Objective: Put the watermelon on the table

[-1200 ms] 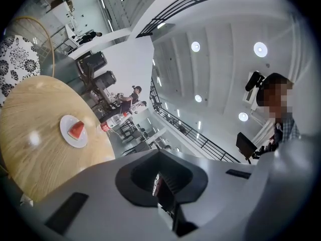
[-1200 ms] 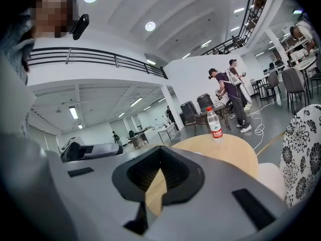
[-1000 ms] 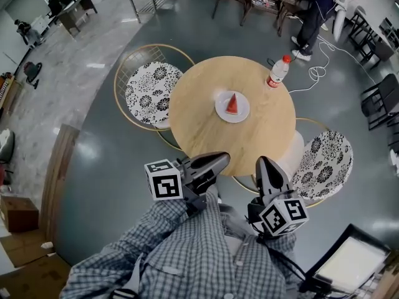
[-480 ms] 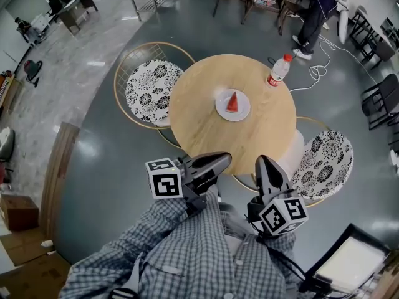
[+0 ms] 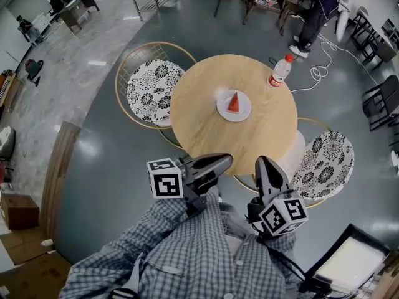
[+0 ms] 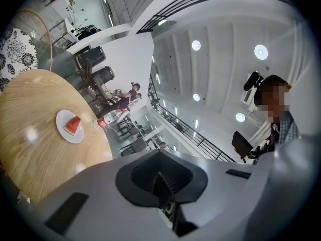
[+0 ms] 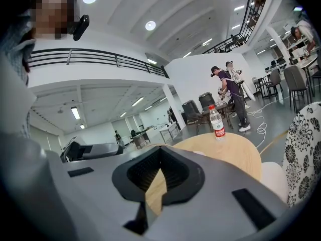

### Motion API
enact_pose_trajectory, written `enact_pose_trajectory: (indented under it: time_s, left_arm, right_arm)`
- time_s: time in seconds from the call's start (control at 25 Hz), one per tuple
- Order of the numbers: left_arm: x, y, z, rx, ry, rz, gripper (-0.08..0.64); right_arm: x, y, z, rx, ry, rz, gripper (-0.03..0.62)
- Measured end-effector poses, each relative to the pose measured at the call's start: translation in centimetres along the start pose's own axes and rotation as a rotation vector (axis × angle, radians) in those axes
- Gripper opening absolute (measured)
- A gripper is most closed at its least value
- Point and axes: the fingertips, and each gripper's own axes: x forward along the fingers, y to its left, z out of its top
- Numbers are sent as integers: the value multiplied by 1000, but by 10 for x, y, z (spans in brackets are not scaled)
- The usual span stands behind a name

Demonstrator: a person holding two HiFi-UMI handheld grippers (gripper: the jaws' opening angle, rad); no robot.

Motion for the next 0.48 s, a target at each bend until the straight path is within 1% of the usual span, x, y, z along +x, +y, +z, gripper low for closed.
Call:
enact_pose_trajectory:
  time_s: [0.48]
  left_arm:
    - [0,2,-2,-3,10,-2,6]
  right_arm:
    - [2,1,-3,-7,7,8,8]
